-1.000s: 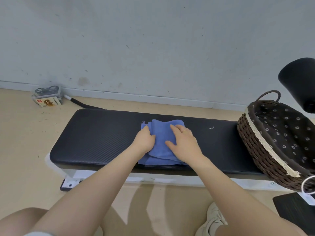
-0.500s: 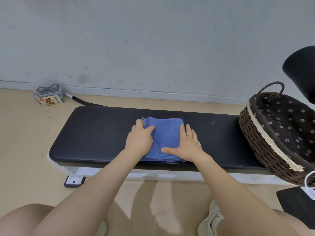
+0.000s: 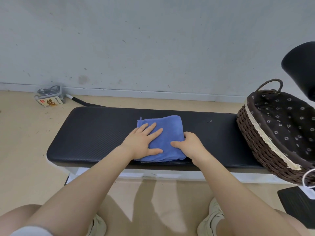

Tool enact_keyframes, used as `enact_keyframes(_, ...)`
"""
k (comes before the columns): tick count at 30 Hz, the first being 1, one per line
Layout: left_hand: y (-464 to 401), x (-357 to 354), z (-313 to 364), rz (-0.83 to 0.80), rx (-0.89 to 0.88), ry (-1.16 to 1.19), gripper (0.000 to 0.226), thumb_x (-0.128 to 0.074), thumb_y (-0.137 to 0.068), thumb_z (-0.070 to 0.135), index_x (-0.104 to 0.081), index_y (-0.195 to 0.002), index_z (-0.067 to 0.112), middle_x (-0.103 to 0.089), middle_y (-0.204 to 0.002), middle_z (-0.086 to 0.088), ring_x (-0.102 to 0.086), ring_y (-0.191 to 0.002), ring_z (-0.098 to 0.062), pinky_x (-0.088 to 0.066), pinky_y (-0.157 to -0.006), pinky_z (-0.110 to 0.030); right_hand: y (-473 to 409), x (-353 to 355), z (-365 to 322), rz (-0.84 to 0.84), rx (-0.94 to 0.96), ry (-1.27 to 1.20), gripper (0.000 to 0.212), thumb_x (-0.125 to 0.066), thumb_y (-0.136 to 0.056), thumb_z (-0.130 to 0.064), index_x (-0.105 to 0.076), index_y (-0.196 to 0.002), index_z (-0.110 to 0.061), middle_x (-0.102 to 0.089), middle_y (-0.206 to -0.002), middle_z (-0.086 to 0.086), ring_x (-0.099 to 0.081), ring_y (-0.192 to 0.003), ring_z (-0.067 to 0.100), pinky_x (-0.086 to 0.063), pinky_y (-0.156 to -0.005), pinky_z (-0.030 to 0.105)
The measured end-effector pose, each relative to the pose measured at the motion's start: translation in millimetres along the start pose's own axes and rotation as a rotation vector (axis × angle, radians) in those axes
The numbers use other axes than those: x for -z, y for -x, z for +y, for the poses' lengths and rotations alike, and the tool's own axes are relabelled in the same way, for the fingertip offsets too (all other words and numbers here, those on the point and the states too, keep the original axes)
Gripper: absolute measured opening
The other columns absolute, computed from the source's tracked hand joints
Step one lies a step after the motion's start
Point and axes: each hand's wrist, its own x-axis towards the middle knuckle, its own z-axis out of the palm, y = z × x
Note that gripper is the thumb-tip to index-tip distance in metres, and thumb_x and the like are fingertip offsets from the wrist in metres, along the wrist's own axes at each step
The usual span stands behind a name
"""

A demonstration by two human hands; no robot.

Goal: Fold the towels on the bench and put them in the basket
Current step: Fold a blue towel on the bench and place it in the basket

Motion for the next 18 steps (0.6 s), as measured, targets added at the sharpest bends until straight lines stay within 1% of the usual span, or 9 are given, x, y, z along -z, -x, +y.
enact_keyframes(4,-6,5,28,0.010,-0.021,0.283,0.085,-0.049,-0.085,0.060,-0.005,-0.149,0.028,0.005,-0.159,0.001,0.007,-0.146,-0.021,-0.009,-0.118,-0.038,-3,24,-12,0.124,0.046,0.011,0.019,-0.057,-0.078,-0.005,-0.059,-0.097,-0.001,-0.064,-0.091,0.014,-0.058,-0.077,0.027,-0.046,-0.062,0.030)
enact_keyframes(6,-9,11,35,-0.012,-0.033,0.475,0.088,-0.062,-0.080,0.052,-0.015,-0.149,0.024,0.000,-0.158,0.003,0.005,-0.145,-0.018,-0.013,-0.116,-0.038,-3,29,-18,0.211,0.102,0.141,0.015,-0.052,-0.078,-0.005,-0.058,-0.091,-0.002,-0.061,-0.087,0.012,-0.056,-0.076,0.029,-0.045,-0.063,0.033)
enact_keyframes(8,-12,14,32,-0.019,-0.062,0.537,0.082,-0.068,-0.076,0.046,-0.029,-0.145,0.023,-0.014,-0.154,0.003,-0.006,-0.143,-0.021,-0.022,-0.114,-0.039,2,21,-23,0.249,0.199,0.360,0.009,-0.048,-0.078,-0.007,-0.053,-0.086,-0.008,-0.056,-0.088,0.010,-0.051,-0.073,0.028,-0.040,-0.055,0.030)
enact_keyframes(10,-12,14,25,-0.003,-0.083,0.618,0.065,-0.063,-0.077,0.036,-0.041,-0.137,0.024,-0.032,-0.143,0.005,-0.030,-0.133,-0.020,-0.038,-0.104,-0.036,11,5,-26,0.283,0.291,0.588,0.017,-0.047,-0.082,-0.007,-0.051,-0.098,-0.011,-0.047,-0.102,0.009,-0.048,-0.074,0.025,-0.033,-0.052,0.029)
enact_keyframes(11,-11,15,22,0.017,-0.071,0.722,0.053,-0.056,-0.081,0.025,-0.045,-0.132,0.026,-0.042,-0.134,0.007,-0.041,-0.122,-0.018,-0.044,-0.094,-0.029,16,-4,-28,0.313,0.333,0.691,0.023,-0.047,-0.085,-0.007,-0.049,-0.107,-0.010,-0.044,-0.108,0.009,-0.048,-0.079,0.025,-0.032,-0.055,0.028)
enact_keyframes(13,-7,22,18,0.007,0.001,1.065,0.045,-0.040,-0.088,0.006,-0.049,-0.124,0.030,-0.055,-0.116,0.013,-0.052,-0.106,-0.008,-0.044,-0.081,-0.014,24,-20,-32,0.366,0.417,0.843,0.032,-0.046,-0.088,-0.008,-0.043,-0.119,-0.009,-0.040,-0.117,0.010,-0.047,-0.093,0.025,-0.032,-0.064,0.028)
enact_keyframes(14,-6,25,16,0.008,0.049,1.268,0.042,-0.037,-0.091,0.005,-0.051,-0.120,0.030,-0.059,-0.112,0.014,-0.054,-0.107,-0.005,-0.044,-0.084,-0.011,26,-27,-34,0.370,0.456,0.889,0.034,-0.047,-0.088,-0.010,-0.041,-0.122,-0.008,-0.040,-0.120,0.010,-0.046,-0.097,0.025,-0.032,-0.068,0.028)
enact_keyframes(16,-8,25,5,0.039,0.154,1.564,0.024,-0.037,-0.097,0.019,-0.056,-0.112,0.019,-0.066,-0.105,0.006,-0.060,-0.104,-0.005,-0.046,-0.089,-0.014,29,-39,-32,0.326,0.507,0.971,0.039,-0.048,-0.090,-0.014,-0.037,-0.127,-0.006,-0.040,-0.125,0.013,-0.045,-0.102,0.026,-0.030,-0.072,0.028)
enact_keyframes(18,-7,26,0,0.066,0.257,1.651,0.032,-0.034,-0.099,0.035,-0.052,-0.113,0.013,-0.063,-0.095,0.004,-0.060,-0.090,-0.001,-0.048,-0.087,-0.014,30,-51,-27,0.238,0.521,1.026,0.042,-0.047,-0.093,-0.021,-0.036,-0.130,-0.004,-0.040,-0.127,0.014,-0.044,-0.107,0.027,-0.032,-0.077,0.028)
